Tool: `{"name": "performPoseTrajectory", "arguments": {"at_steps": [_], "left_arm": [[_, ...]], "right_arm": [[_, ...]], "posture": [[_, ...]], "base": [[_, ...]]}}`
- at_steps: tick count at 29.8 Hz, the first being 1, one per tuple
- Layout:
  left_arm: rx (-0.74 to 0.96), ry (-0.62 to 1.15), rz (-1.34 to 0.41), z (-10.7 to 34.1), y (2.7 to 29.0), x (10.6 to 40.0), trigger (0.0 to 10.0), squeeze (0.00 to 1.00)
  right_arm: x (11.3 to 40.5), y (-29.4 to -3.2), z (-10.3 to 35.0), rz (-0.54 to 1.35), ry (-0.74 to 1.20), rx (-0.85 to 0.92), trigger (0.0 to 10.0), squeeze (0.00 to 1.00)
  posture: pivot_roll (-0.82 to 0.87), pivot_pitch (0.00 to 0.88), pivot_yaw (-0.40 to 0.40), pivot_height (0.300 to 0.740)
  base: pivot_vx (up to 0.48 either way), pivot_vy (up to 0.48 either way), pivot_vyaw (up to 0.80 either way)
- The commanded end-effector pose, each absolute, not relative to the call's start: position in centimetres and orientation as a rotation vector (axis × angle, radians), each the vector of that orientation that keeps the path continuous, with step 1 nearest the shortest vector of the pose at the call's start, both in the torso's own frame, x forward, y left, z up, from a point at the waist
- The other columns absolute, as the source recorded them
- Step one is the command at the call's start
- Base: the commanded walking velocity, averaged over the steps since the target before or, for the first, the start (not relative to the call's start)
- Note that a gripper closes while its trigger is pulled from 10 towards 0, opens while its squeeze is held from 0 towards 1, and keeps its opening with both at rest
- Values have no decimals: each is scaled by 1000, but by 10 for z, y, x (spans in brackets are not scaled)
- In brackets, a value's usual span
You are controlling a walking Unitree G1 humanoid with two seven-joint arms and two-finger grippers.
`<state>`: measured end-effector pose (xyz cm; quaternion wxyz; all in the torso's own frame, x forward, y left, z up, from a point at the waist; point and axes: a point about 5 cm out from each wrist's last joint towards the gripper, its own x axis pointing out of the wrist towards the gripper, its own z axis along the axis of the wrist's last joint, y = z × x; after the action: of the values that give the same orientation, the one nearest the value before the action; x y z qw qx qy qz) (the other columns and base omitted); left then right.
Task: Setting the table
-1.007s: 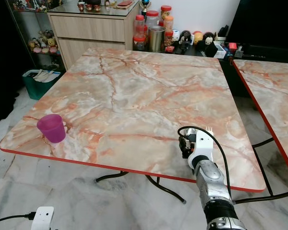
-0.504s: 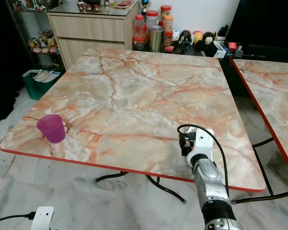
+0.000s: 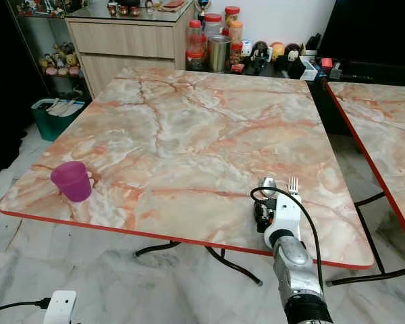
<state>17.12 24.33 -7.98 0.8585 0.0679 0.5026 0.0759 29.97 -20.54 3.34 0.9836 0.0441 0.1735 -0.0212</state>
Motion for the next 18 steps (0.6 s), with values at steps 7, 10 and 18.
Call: {"name": "performPoseTrajectory", "arguments": {"at_steps": [7, 10, 18], "left_arm": [[168, 1063, 151, -78, 248, 172, 10000, 0], [168, 1063, 151, -78, 248, 172, 10000, 0], [166, 1067, 141, -78, 247, 172, 10000, 0]], "right_arm": [[297, -200, 25, -35, 391, 98, 10000, 0], [297, -200, 25, -35, 391, 98, 10000, 0], [299, -197, 23, -24, 406, 99, 0, 0]], "posture": [[88, 18, -4, 740], [88, 18, -4, 740], [89, 15, -4, 740]], "base": [[0, 0, 0], [0, 0, 0], [0, 0, 0]]}}
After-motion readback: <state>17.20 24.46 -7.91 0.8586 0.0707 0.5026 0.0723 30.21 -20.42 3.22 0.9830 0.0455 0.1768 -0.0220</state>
